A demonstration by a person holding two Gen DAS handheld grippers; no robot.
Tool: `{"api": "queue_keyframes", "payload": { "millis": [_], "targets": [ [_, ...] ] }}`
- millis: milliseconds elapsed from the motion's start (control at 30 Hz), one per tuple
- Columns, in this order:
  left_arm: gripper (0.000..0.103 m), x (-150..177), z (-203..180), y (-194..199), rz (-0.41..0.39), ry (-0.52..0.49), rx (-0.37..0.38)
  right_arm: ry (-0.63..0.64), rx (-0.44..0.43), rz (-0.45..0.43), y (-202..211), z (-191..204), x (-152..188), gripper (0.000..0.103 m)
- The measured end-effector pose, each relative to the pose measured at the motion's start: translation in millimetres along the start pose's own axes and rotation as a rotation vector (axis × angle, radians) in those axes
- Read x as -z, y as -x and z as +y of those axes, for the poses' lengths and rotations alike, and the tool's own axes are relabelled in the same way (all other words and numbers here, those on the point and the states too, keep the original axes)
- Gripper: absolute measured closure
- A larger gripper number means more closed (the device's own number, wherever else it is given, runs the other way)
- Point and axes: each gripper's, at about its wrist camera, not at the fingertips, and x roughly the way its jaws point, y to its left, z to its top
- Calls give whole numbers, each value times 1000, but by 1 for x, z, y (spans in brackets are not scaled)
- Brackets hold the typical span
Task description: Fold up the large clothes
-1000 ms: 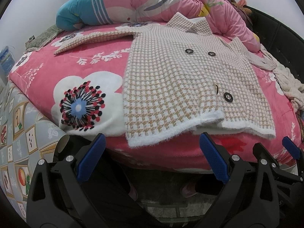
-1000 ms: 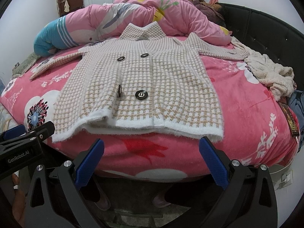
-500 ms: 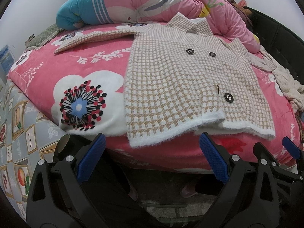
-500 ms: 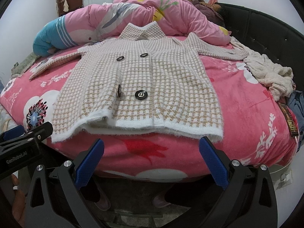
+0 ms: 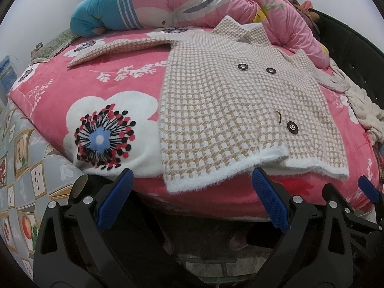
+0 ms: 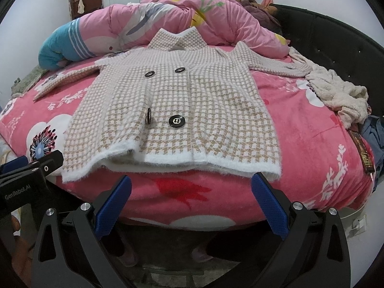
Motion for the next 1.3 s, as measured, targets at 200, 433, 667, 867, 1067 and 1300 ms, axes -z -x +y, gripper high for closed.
{"api": "queue_keyframes", "payload": {
  "millis": [200,433,667,867,1067,1300],
  "targets": [
    [8,0,0,-1,1,0,0,1,15,0,-4,-3,-3,6],
    [8,-2,0,-1,2,0,0,-1,29,0,-8,-6,-8,6],
    [8,-6,-1,-4,7,2,-1,-2,38,-1,-15,-9,-15,6],
    [8,-18,-4,-14,16,-2,-5,-5,38,6,-25,-10,-24,6],
    [8,-37,-3,-30,10,-8,-7,-23,44,13,-38,-18,-35,6],
    [8,-69,-8,-83,40,-110,-56,-54,62,34,-71,-43,-54,6]
  ]
}}
